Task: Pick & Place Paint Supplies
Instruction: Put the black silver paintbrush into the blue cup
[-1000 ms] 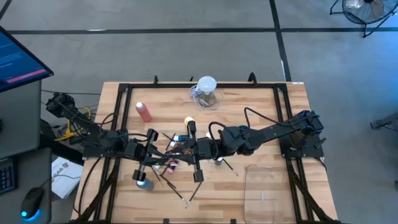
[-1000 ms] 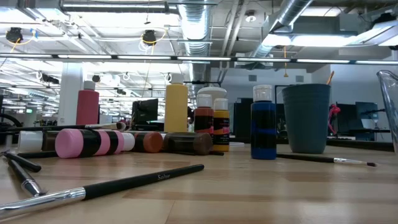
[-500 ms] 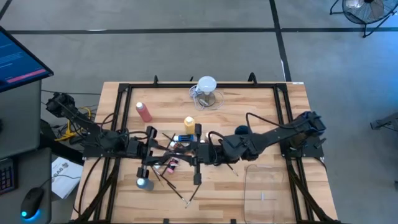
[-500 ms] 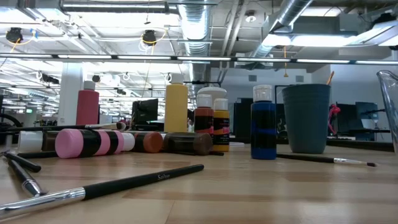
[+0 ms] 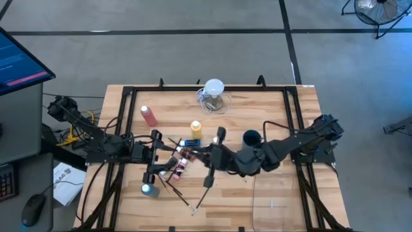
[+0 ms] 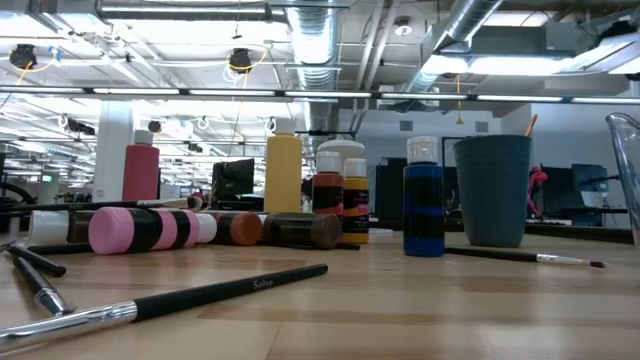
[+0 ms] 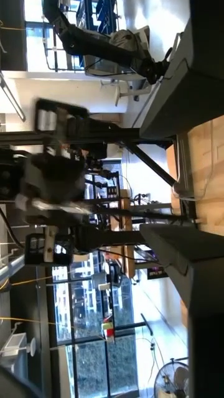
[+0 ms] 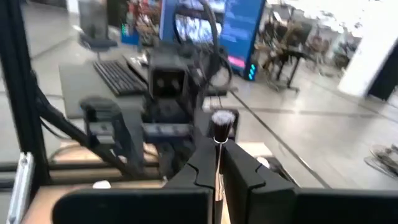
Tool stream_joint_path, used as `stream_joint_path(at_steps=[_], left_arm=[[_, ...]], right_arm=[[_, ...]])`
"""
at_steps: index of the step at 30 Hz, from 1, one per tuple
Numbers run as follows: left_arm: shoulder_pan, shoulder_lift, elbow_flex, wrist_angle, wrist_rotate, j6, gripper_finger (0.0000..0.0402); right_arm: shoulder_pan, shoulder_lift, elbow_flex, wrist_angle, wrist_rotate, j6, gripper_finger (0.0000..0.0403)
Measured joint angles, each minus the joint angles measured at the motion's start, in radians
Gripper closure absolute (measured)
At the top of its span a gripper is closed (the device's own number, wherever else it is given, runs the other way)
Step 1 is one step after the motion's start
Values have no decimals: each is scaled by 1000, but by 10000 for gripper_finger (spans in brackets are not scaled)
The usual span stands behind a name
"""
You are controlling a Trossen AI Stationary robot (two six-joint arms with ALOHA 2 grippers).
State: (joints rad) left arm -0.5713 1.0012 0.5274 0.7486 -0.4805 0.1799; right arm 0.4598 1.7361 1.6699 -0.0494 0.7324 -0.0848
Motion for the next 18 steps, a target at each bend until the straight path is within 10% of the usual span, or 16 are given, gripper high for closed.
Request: stream_joint_path(at_steps=[18], left_arm=[[0,0,0,-1,2,1,187]], right_arm=[[28,-35,-67,-326,189,185,403]])
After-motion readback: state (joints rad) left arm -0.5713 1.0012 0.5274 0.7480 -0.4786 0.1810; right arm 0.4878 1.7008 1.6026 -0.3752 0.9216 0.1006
